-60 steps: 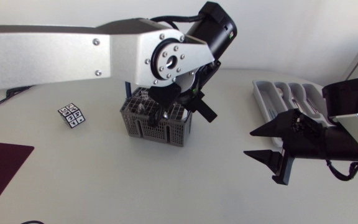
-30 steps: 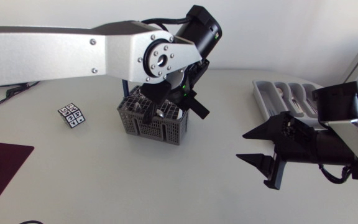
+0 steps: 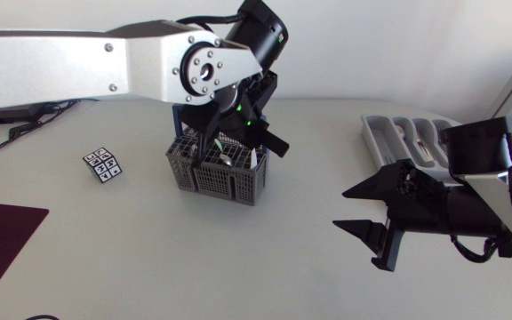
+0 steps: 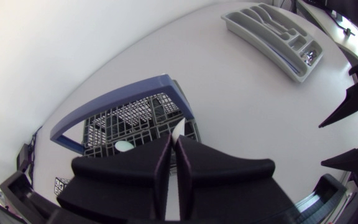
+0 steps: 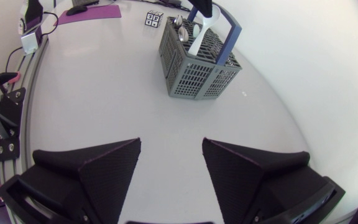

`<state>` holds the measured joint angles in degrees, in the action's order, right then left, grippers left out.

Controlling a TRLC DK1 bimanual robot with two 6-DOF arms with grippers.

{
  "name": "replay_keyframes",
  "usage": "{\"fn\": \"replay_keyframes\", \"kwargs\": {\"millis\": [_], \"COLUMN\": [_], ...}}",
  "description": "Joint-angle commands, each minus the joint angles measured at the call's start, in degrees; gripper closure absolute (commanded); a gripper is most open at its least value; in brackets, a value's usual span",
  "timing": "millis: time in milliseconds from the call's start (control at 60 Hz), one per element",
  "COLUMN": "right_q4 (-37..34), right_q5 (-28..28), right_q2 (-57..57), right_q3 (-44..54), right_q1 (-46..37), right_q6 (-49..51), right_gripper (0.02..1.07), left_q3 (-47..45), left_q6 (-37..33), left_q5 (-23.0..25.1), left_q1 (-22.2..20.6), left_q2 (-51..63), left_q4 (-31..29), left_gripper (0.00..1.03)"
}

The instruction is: Transfer all utensils from the basket to the drawer tray.

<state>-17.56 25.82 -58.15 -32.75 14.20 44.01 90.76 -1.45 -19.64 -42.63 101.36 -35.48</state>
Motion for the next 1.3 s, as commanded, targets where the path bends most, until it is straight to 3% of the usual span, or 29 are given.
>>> {"fn": "replay_keyframes", "kwargs": {"millis": [0,817,1283], "right_q4": [1.21,4.29,10.71], "right_q5": [-0.42,-2.27,-7.72], "right_q2": [-0.82,-4.34,-9.17], "right_q3": [1.11,-3.11,-12.16], "right_q1": [1.10,6.90,13.75], "right_q6": [-2.26,-12.90,-23.62], "right_gripper": [0.34,0.34,0.34], "left_q3": [-1.99,-8.50,-6.21], "left_q6": [1.63,2.42,6.99], "left_q5": [-0.05,1.01,25.18], "left_q1": [1.24,2.11,4.93], "left_q2": [-2.66,-12.06,-9.43], "left_q4": [0.06,6.04,2.44], "left_gripper": [0.97,0.97,0.97]}}
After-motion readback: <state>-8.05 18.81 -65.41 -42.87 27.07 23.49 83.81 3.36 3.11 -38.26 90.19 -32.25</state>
